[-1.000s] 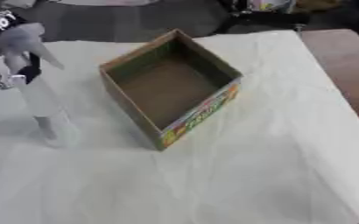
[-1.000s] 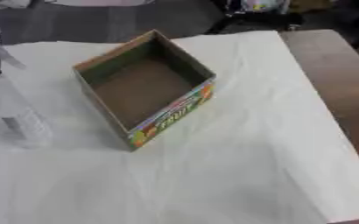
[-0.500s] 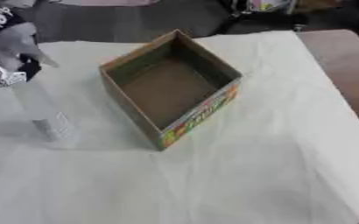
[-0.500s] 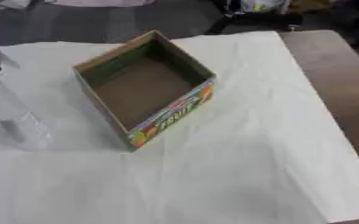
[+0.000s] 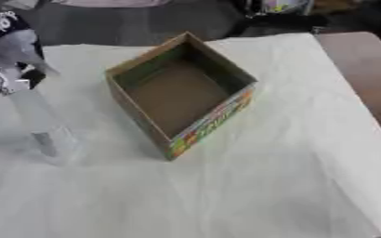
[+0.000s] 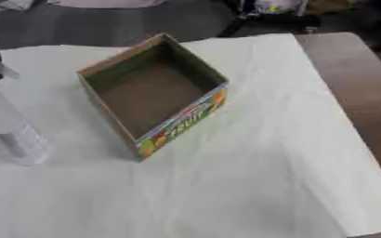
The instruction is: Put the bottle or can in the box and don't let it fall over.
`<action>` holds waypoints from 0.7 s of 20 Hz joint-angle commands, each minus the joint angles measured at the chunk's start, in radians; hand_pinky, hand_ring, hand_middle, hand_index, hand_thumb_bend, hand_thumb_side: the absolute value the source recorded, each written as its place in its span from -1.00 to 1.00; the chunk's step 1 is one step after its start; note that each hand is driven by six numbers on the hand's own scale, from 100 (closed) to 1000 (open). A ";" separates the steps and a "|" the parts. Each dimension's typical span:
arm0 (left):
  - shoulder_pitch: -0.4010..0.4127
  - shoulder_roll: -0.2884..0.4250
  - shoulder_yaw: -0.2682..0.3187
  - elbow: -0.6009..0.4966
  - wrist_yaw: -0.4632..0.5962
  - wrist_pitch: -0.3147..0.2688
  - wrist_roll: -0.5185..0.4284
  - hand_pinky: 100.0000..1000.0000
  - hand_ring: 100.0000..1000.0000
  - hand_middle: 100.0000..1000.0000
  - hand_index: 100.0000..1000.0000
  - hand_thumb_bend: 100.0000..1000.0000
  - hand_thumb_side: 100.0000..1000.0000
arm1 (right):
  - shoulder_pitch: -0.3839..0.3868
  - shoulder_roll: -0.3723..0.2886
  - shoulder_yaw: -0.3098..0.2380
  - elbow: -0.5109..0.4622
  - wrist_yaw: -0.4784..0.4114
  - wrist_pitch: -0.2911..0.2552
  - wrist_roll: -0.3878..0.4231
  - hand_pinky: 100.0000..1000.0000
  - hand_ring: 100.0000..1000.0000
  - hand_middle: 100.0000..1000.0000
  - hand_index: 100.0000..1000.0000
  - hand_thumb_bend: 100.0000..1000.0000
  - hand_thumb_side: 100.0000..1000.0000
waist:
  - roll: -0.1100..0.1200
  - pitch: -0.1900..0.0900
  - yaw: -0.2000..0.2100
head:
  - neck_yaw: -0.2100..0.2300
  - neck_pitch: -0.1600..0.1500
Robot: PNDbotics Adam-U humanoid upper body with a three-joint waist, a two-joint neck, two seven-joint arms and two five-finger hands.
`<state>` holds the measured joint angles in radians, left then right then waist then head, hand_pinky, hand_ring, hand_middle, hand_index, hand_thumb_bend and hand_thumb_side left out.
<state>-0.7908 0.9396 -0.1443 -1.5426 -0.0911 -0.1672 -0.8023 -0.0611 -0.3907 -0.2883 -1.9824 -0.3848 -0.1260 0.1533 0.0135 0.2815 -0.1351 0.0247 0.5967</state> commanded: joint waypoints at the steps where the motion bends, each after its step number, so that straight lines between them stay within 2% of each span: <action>1: -0.009 0.030 0.010 -0.025 -0.001 -0.014 -0.013 -1.00 -1.00 -0.88 -0.84 -0.94 -1.00 | -0.003 -0.015 -0.006 -0.018 -0.008 0.006 0.000 1.00 1.00 1.00 0.85 -1.00 -0.14 | 0.001 -0.025 0.001 | -0.002 -0.001; 4: -0.009 0.030 0.012 -0.027 -0.003 -0.019 -0.016 -1.00 -1.00 -0.90 -0.86 -0.86 -1.00 | -0.002 -0.013 -0.006 -0.018 -0.007 0.009 0.000 1.00 1.00 1.00 0.85 -1.00 -0.14 | 0.002 -0.026 0.000 | -0.003 0.000; 10: -0.031 0.030 0.021 -0.048 0.035 -0.013 -0.007 -1.00 -1.00 -0.90 -0.85 -0.98 -1.00 | -0.001 -0.021 -0.007 -0.018 -0.011 0.007 -0.001 1.00 1.00 1.00 0.85 -1.00 -0.16 | 0.005 -0.033 -0.001 | -0.011 0.005; 12: -0.048 0.034 0.023 -0.058 0.048 -0.007 -0.006 -1.00 -1.00 -0.90 -0.85 -1.00 -0.95 | -0.001 -0.026 -0.007 -0.018 -0.013 0.006 -0.001 1.00 1.00 1.00 0.85 -1.00 -0.12 | 0.008 -0.037 -0.002 | -0.012 0.008; 14: -0.062 0.037 0.022 -0.067 0.056 -0.004 -0.005 -1.00 -1.00 -0.89 -0.85 -0.98 -1.00 | -0.001 -0.032 -0.007 -0.018 -0.016 0.006 -0.001 1.00 1.00 1.00 0.85 -1.00 -0.17 | 0.012 -0.042 -0.003 | -0.014 0.011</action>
<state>-0.8301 0.9401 -0.1432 -1.5918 -0.0467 -0.1751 -0.8099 -0.0607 -0.3922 -0.2886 -1.9824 -0.3927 -0.1183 0.1536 0.0272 0.2636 -0.1365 0.0138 0.6058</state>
